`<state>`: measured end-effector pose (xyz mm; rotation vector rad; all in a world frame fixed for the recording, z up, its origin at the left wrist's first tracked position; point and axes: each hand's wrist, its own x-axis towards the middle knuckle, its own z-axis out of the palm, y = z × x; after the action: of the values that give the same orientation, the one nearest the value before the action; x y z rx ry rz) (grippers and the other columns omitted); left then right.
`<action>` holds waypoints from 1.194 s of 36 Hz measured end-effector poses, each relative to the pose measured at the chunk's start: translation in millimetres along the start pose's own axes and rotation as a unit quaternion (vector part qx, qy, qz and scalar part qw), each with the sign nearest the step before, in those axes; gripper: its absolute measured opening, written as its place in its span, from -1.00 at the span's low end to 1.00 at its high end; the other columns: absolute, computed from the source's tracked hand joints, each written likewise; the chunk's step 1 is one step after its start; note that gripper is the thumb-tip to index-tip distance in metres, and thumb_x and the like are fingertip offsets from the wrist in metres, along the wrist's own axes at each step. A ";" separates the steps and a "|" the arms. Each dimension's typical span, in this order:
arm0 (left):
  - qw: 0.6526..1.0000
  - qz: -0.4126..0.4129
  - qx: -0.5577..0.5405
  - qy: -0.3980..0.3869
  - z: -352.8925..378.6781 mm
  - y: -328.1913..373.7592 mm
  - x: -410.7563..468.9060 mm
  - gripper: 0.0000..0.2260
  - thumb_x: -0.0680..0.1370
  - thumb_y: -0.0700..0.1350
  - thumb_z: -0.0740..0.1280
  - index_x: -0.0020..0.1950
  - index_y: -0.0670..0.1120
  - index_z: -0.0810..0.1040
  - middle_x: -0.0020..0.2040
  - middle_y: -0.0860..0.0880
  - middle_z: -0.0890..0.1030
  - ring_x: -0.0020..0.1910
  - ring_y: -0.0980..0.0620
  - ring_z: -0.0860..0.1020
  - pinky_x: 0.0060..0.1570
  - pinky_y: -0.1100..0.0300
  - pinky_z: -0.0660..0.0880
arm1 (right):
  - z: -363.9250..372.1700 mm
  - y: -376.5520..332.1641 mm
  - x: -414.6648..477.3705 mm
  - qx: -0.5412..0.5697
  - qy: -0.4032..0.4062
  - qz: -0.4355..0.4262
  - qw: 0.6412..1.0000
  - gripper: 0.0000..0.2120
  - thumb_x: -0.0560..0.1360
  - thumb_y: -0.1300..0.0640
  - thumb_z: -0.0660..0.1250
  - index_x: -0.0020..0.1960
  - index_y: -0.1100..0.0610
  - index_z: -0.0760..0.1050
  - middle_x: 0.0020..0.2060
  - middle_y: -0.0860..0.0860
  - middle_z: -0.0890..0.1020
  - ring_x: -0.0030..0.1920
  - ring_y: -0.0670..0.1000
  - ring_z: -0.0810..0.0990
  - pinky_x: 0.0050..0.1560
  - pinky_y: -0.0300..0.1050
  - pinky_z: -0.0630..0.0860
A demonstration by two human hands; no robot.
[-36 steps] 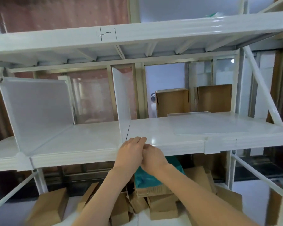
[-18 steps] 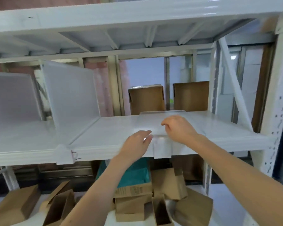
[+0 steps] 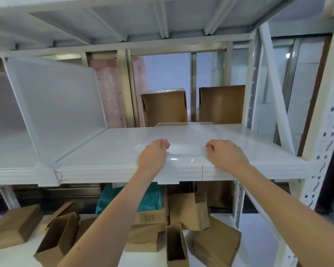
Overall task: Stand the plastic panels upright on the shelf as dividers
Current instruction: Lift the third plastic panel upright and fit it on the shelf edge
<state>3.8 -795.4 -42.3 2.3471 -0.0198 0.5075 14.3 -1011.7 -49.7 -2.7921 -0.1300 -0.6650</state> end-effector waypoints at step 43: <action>0.977 0.173 -0.039 -0.121 30.8 51.8 -12.5 -0.68 0.63 0.03 0.09 0.08 -0.08 0.58 0.03 -0.03 0.64 0.00 0.05 0.56 0.08 0.17 0.48 | 1.7 -21.9 3.6 -0.002 0.016 0.014 1.000 -0.84 0.54 0.07 0.23 0.02 0.02 0.57 -0.20 0.00 0.62 -0.25 0.02 0.57 -0.16 -0.08 0.55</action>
<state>-4.9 -855.7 -33.3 2.3224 -0.5609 0.3725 15.0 -990.1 -44.4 -2.7800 -0.0849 -0.7032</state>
